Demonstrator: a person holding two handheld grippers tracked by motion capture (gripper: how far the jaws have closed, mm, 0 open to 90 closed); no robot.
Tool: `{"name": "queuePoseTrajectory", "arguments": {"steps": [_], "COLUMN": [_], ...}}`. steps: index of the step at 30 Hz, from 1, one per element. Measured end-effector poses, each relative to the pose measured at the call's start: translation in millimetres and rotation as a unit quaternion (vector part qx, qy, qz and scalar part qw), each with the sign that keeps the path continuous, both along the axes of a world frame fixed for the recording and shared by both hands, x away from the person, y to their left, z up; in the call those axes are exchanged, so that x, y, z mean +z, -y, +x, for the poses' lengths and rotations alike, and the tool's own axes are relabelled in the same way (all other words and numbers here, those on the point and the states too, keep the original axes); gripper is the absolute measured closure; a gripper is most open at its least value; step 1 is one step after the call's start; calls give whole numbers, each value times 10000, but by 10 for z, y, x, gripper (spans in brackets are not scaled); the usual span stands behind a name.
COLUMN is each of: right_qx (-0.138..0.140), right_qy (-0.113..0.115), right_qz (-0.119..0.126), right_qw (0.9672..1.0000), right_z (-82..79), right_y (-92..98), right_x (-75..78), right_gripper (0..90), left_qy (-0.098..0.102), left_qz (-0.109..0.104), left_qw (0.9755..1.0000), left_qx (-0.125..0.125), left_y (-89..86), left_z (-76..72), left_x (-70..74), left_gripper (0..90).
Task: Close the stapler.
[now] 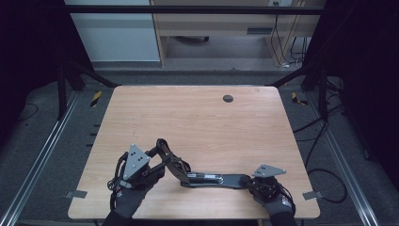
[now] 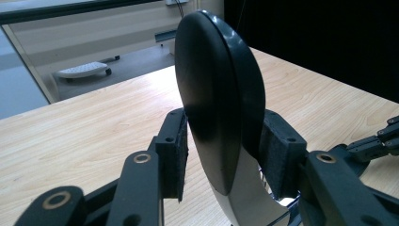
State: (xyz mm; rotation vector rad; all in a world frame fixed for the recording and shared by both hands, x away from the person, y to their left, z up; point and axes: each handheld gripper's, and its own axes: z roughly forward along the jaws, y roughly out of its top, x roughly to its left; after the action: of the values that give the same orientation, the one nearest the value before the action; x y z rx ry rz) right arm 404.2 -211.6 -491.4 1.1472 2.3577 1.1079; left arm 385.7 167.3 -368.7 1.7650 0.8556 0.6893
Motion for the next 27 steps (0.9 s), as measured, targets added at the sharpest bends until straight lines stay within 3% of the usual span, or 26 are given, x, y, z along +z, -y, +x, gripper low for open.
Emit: {"name": "queuePoseTrajectory", "arguments": {"steps": [27], "right_qx": [18], "right_qy": [12], "right_qz": [1], "right_qw": [10000], "right_z": [5], "right_y": [3], "right_x": [-3], "right_gripper": [881], "left_qy": [73], "left_qz": [105], "left_qw": [9999], "left_qx": [-91], "left_y": [151], "left_z": [-6], "left_x": [36], "left_gripper": [569]}}
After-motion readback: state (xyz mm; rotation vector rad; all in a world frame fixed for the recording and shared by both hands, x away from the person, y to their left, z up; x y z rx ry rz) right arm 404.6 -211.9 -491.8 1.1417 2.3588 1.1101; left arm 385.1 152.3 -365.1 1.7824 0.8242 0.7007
